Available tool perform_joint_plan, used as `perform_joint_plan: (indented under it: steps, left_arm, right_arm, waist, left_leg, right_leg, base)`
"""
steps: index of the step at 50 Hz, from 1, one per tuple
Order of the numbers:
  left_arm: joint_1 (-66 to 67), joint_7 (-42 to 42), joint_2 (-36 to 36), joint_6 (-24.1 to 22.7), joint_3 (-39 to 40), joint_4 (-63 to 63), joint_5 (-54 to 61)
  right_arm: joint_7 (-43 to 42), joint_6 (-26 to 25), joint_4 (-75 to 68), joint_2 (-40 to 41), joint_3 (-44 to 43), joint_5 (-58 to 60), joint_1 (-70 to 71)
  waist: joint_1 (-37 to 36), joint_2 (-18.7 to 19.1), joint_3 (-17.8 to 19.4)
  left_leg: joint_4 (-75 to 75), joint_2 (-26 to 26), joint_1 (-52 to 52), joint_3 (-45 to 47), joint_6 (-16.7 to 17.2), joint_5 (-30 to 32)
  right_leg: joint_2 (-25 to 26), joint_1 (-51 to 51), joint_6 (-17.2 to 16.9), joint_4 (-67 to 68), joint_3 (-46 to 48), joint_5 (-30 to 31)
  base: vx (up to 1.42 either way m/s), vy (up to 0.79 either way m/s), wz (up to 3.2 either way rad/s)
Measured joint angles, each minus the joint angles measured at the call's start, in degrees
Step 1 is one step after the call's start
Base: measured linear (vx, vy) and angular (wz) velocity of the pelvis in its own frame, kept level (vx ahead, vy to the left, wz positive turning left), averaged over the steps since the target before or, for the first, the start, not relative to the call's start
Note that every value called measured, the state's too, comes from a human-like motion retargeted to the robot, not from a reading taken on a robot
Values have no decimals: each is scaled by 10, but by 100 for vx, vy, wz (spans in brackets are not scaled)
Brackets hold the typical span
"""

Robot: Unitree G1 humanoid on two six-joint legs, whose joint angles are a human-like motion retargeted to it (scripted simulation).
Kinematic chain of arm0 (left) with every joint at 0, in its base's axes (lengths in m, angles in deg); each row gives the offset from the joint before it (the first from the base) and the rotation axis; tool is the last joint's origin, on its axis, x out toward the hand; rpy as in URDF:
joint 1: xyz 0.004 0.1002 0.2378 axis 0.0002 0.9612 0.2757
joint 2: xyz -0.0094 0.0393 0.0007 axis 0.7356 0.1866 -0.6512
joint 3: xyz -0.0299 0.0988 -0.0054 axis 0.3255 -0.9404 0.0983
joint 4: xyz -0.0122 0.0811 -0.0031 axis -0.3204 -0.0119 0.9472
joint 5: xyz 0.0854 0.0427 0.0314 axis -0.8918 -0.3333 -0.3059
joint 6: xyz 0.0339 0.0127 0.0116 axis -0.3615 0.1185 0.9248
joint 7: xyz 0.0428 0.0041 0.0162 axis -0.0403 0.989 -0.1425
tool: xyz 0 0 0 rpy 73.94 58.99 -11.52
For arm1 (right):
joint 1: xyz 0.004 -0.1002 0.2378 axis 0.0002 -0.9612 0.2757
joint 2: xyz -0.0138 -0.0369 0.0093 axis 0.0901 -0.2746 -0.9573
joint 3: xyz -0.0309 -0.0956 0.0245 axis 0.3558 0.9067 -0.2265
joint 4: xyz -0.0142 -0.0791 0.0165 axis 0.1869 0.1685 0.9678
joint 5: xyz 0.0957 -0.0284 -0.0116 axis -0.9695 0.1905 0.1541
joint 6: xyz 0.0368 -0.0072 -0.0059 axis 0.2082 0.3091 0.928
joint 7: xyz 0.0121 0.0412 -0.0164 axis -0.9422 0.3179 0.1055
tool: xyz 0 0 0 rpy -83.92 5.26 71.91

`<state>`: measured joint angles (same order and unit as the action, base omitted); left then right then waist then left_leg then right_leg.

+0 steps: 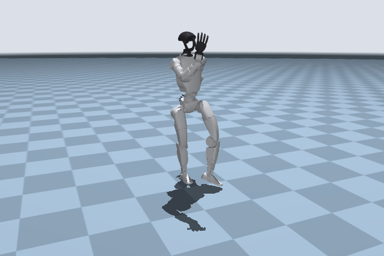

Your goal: Kungfu

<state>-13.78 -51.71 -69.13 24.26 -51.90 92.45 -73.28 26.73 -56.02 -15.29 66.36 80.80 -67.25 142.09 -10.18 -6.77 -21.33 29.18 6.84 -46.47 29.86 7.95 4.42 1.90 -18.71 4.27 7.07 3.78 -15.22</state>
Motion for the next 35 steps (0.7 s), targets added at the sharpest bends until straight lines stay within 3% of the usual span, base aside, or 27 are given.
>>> perform_joint_plan:
  steps: [5,8,10,13,15,17,20,22,23,25,27,28,30,33,35]
  left_arm:
    - [62,6,39,24,36,29,-1]
    - [82,-8,58,37,68,51,23]
    - [89,-34,71,52,80,54,53]
    - [62,-110,82,90,88,54,98]
    - [27,-164,95,100,79,54,122]
    - [-25,-203,112,111,62,54,132]
    - [-167,-221,114,135,36,54,110]
    - [-312,-201,107,107,14,54,80]
    - [-395,-198,102,88,-4,54,75]
    - [-563,-217,88,22,-20,54,76]
    - [-655,-221,44,-83,-12,-77,95]
    - [-700,-222,31,-153,0,-142,104]
    - [-773,-227,32,-237,-52,-305,197]
    - [-853,-262,114,-288,-122,-543,309]
    - [-902,-296,208,-309,-143,-651,338]
  right_arm:
    - [-2,-6,-13,-19,-2,24,3]
    - [1,-8,-36,-24,-9,52,-4]
    - [3,-10,-64,-22,-18,87,-17]
    - [0,-19,-133,-6,-22,151,-50]
    - [-4,-33,-197,13,-26,193,-86]
    - [8,-65,-279,37,-26,236,-144]
    - [60,-179,-444,56,-10,369,-242]
    - [64,-247,-581,55,-13,516,-340]
    - [16,-294,-667,63,-24,574,-389]
    - [-70,-436,-846,79,-77,671,-477]
    - [3,-518,-941,63,-96,787,-602]
    - [60,-529,-941,60,-99,849,-689]
    - [153,-510,-941,54,-130,977,-839]
    - [197,-459,-941,15,-170,1078,-1030]
    - [180,-451,-941,-34,-201,1098,-1124]
  waist:
    - [-25,-18,25]
    - [-24,-39,28]
    - [-15,-55,15]
    - [-7,-77,0]
    - [6,-98,-12]
    - [21,-107,-39]
    - [48,-79,-75]
    - [46,-38,-77]
    - [45,-9,-76]
    - [39,43,-72]
    - [46,85,-59]
    - [53,103,-51]
    - [67,122,-31]
    - [126,137,-2]
    - [190,155,20]
  left_leg:
    - [-158,9,-49,-36,-57,17]
    - [-222,14,-66,13,-83,-13]
    - [-223,20,-82,47,-106,-29]
    - [-145,37,-84,79,-114,-27]
    - [-123,48,-60,151,-111,-9]
    - [-99,60,-56,166,-94,36]
    - [-28,70,-63,139,-105,-1]
    - [-15,83,-52,105,-123,-23]
    - [-7,96,-48,73,-127,-35]
    - [17,130,-51,14,-130,-60]
    - [23,129,-22,-20,-133,-91]
    - [20,128,-2,-32,-131,-103]
    - [4,121,45,-31,-121,-118]
    - [-82,37,160,-1,-126,-123]
    - [-136,-3,236,10,-124,-125]
  right_leg:
    - [5,47,-4,-14,-8,-27]
    - [-6,63,-14,-18,-10,-42]
    - [-13,65,-26,-21,-1,-47]
    - [-25,74,-53,-19,5,-32]
    - [-41,85,-77,-16,19,3]
    - [-50,93,-108,-6,38,64]
    - [-54,108,-165,30,107,219]
    - [-23,104,-193,87,128,340]
    - [9,92,-193,128,139,394]
    - [62,41,-193,236,163,411]
    - [71,-15,-193,331,155,343]
    - [72,-47,-193,368,146,317]
    - [77,-112,-193,412,96,257]
    - [37,-184,-193,386,-9,186]
    - [20,-217,-159,327,-36,165]
  base:
    - [58,-16,-5]
    - [68,-16,18]
    - [80,-16,27]
    - [90,-15,-8]
    - [84,-19,0]
    - [109,-16,2]
    - [105,-1,39]
    - [94,-15,28]
    - [91,-29,35]
    - [100,-31,44]
    - [110,-15,69]
    - [99,-16,56]
    - [86,-16,37]
    - [99,3,47]
    - [97,-16,26]
